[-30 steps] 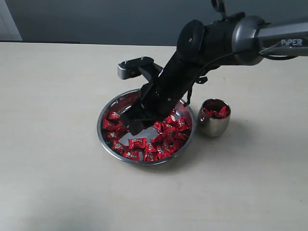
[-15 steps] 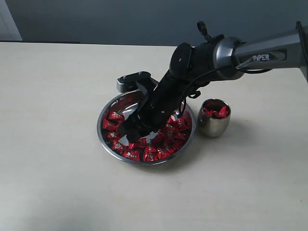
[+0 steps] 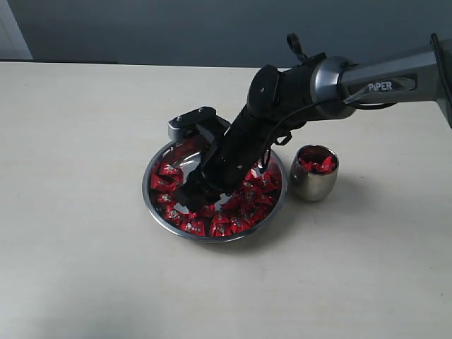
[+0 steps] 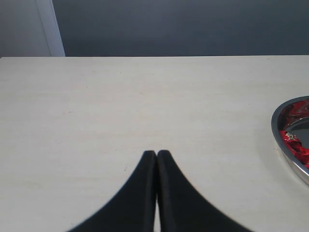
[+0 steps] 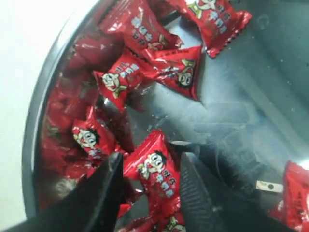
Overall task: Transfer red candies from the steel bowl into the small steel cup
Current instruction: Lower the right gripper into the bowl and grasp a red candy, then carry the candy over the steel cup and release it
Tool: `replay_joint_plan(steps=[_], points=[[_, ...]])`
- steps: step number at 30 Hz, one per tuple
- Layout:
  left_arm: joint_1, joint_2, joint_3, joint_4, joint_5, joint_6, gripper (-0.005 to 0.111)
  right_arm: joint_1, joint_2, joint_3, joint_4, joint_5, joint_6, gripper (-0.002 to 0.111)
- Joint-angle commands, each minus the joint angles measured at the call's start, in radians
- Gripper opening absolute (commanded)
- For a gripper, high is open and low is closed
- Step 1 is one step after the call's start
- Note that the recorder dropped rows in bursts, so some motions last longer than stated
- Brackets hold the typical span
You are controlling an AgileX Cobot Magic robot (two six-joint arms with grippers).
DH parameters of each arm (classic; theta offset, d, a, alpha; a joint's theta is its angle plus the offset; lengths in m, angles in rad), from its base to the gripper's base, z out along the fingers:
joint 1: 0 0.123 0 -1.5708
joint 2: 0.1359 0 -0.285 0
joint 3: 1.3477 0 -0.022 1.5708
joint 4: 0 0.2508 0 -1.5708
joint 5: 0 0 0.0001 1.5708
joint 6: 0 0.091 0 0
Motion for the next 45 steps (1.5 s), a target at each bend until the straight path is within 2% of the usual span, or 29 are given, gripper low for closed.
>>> replay_joint_plan(steps=[1, 13, 31, 33, 38, 45], points=[[-0.005, -0.007, 0.003, 0.002, -0.004, -0.002, 0.0, -0.001, 0.0, -0.004, 0.0, 0.006, -0.037, 0.038], [-0.005, -0.007, 0.003, 0.002, -0.004, -0.002, 0.0, -0.001, 0.0, -0.004, -0.026, 0.063, -0.065, 0.038], [-0.005, -0.007, 0.003, 0.002, -0.004, -0.002, 0.0, -0.001, 0.046, -0.004, -0.044, 0.05, -0.081, 0.038], [-0.005, -0.007, 0.003, 0.002, -0.004, -0.002, 0.0, -0.001, 0.042, -0.006, -0.044, 0.029, -0.081, 0.033], [-0.005, -0.007, 0.003, 0.002, -0.004, -0.002, 0.0, -0.001, 0.021, -0.006, -0.044, -0.019, -0.077, -0.001], [-0.005, -0.007, 0.003, 0.002, -0.004, -0.002, 0.0, -0.003, -0.089, -0.006, -0.067, -0.04, -0.062, -0.001]])
